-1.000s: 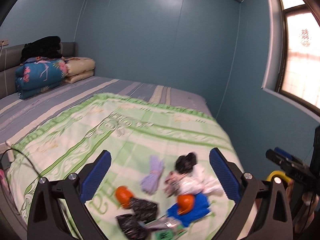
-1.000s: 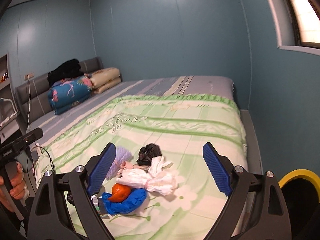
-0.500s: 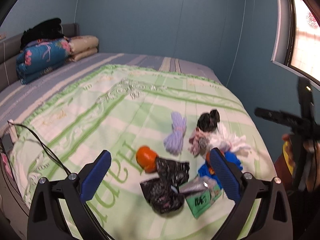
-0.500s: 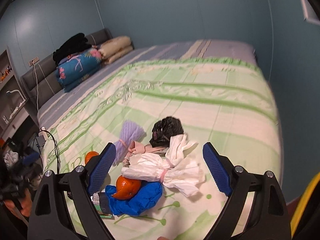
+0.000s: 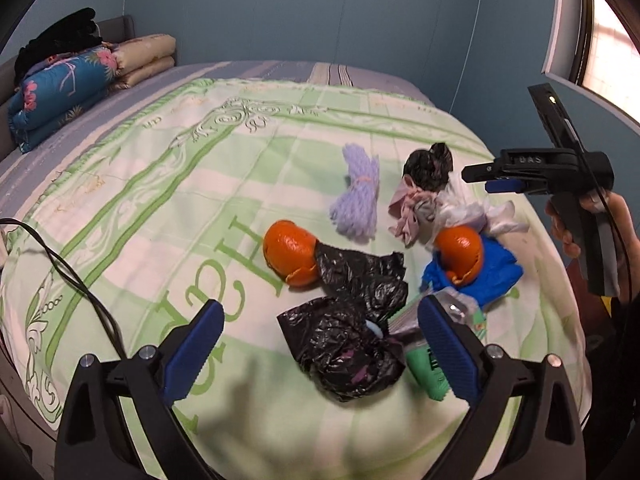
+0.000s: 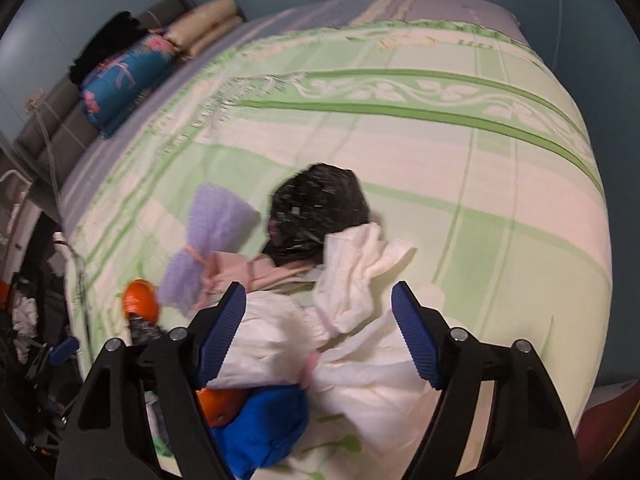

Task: Collect trash
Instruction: 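Grasp the black plastic bag with the left tool while the right tool grasps the white tissue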

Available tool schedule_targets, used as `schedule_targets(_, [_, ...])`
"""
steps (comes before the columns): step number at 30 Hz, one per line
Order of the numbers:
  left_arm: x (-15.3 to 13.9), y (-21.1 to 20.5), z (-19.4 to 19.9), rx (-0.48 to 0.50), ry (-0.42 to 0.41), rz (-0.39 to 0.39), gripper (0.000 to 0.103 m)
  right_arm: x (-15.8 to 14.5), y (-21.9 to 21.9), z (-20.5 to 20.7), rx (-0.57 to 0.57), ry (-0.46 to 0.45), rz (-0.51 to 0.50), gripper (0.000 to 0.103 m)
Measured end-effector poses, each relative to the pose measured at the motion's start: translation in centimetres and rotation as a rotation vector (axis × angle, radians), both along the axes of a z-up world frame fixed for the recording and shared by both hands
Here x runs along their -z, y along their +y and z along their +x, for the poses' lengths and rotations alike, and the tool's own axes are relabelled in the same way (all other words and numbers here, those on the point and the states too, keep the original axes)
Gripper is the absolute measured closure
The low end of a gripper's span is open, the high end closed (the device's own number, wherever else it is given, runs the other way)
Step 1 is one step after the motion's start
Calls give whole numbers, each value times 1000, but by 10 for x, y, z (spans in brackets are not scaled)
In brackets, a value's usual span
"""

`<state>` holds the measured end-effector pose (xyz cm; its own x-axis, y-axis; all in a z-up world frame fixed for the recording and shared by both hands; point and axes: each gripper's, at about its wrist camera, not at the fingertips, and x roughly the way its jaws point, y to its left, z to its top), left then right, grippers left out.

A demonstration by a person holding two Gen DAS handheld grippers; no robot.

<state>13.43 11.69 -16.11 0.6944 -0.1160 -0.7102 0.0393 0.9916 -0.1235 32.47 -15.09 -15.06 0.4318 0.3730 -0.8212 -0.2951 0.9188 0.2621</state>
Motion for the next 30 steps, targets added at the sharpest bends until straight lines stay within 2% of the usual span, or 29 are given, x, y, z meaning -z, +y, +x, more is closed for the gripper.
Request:
schedule_targets(4, [10, -4, 8, 26, 45, 1, 17, 11, 4, 11, 12, 30, -33, 36])
schedule_targets(11, [25, -6, 22, 46, 133, 13, 28, 29, 10, 27, 24, 91, -70, 50])
schedule_targets(13, [26, -4, 25, 45, 151, 4, 37, 32, 12, 29, 26, 95, -84, 55])
schedule_targets(15, [28, 0, 28, 43, 168, -29, 42, 33, 13, 31, 26, 97, -85, 63])
schedule_targets(17, [29, 4, 29, 50, 181, -74, 48, 33, 14, 33, 23, 103, -75, 65])
schedule_targets(20, [30, 8, 30, 61, 187, -122, 59, 34, 13, 34, 26, 107, -71, 76])
schedule_targets(25, [28, 14, 28, 56, 180, -170, 83, 31, 15, 32, 24, 90, -62, 87])
schedule_targets(30, [22, 14, 23, 52, 168, -171, 87, 19, 18, 25, 9, 30, -74, 90])
